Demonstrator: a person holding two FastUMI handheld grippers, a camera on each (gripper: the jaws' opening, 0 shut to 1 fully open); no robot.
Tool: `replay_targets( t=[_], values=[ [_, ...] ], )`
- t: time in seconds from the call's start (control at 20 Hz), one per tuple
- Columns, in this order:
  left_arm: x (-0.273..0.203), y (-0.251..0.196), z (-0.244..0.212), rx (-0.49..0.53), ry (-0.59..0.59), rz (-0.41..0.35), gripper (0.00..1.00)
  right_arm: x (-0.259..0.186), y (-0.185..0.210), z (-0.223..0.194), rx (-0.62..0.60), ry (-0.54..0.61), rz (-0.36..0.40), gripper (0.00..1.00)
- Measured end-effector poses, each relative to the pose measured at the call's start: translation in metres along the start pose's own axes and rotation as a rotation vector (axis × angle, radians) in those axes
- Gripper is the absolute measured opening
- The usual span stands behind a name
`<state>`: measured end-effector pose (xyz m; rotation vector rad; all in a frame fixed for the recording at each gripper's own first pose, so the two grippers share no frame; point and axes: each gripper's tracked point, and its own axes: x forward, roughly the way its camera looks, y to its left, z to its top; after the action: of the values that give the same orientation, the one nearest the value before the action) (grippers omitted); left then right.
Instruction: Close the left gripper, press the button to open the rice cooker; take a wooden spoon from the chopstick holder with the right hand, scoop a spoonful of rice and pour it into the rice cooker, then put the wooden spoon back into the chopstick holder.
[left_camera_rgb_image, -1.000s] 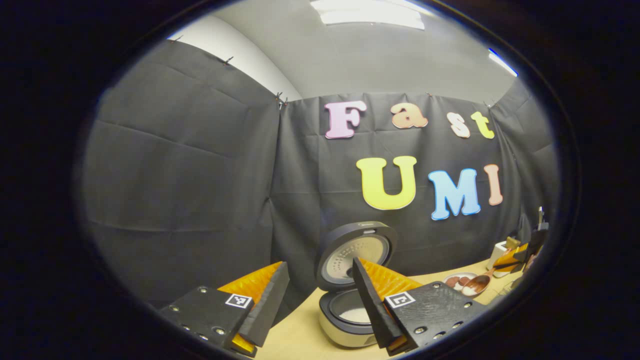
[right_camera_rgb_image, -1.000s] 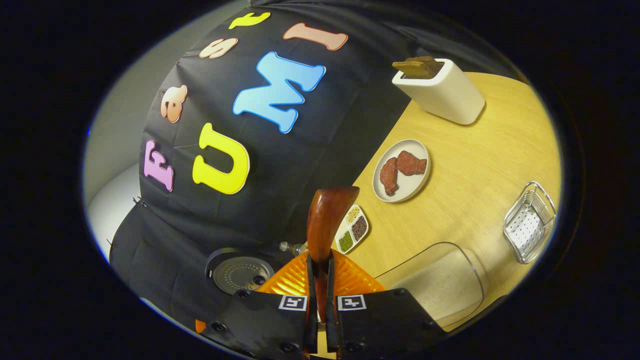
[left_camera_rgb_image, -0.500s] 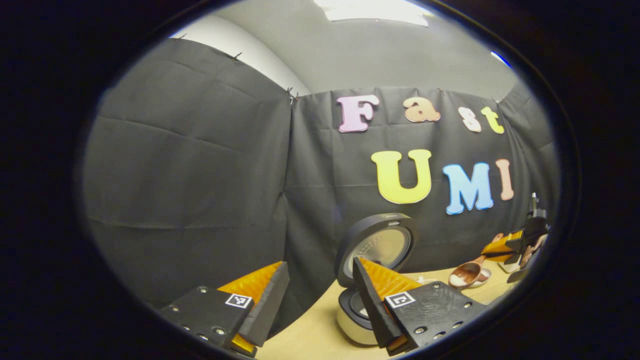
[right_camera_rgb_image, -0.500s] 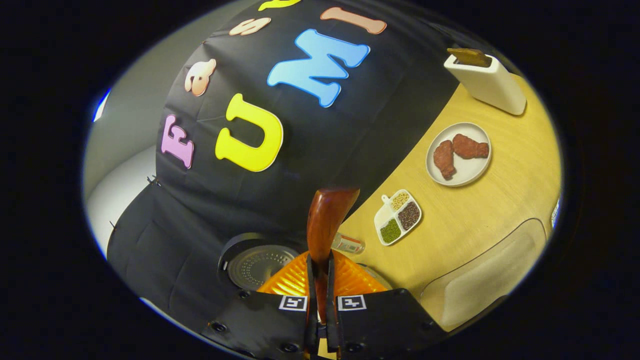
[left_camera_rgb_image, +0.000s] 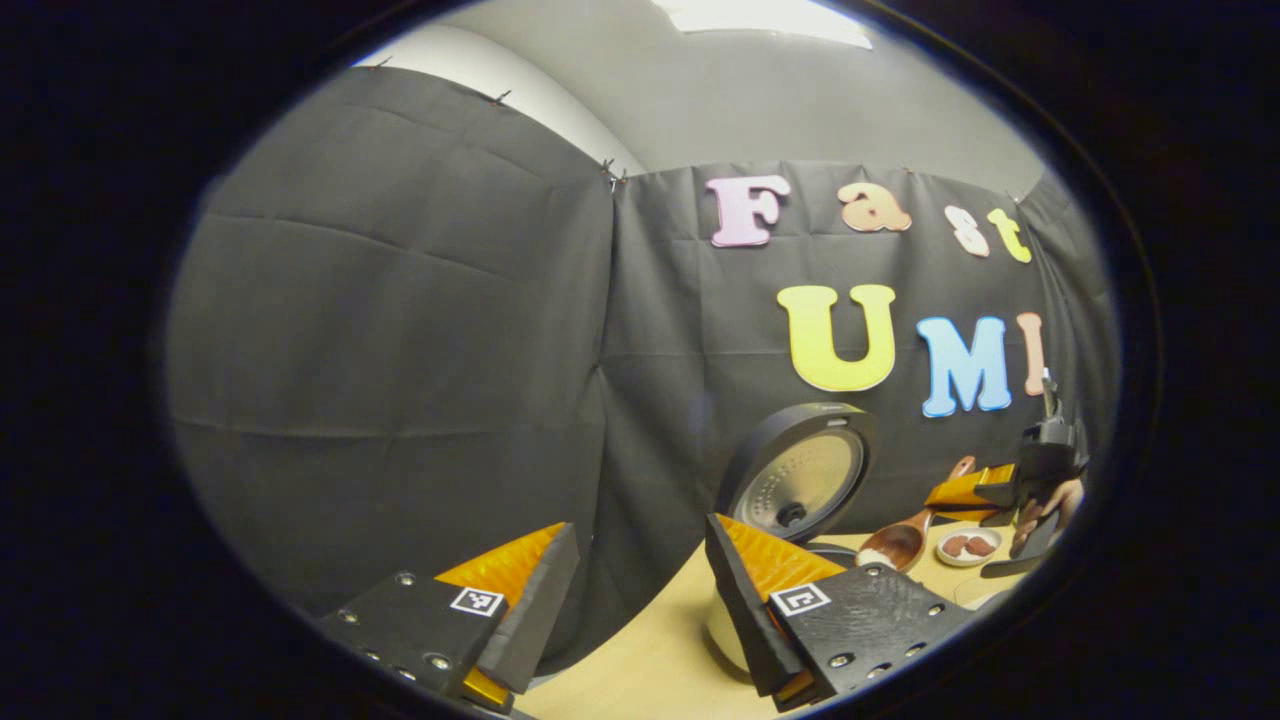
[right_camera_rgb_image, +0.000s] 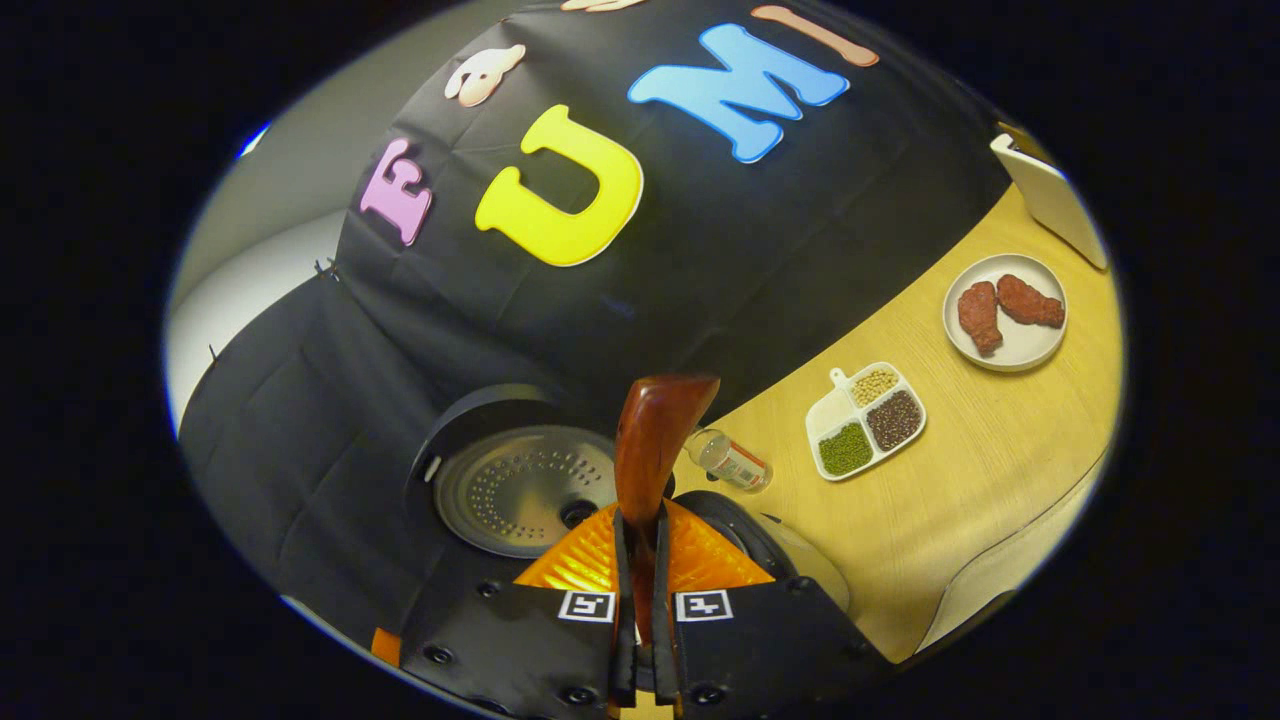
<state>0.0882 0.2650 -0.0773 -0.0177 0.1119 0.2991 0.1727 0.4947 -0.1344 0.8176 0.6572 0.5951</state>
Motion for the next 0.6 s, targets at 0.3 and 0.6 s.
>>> replay_targets(
  t=[0.3, 0.6],
  values=[
    [-0.006, 0.019, -0.011, -0.016, 0.023, 0.032, 0.80, 0.027, 0.022, -0.036, -0.249, 0.026, 0.016, 0.08],
    [-0.007, 0.025, -0.018, -0.024, 0.034, 0.046, 0.80, 0.044, 0.027, -0.062, -0.464, 0.049, 0.016, 0.08]
  ],
)
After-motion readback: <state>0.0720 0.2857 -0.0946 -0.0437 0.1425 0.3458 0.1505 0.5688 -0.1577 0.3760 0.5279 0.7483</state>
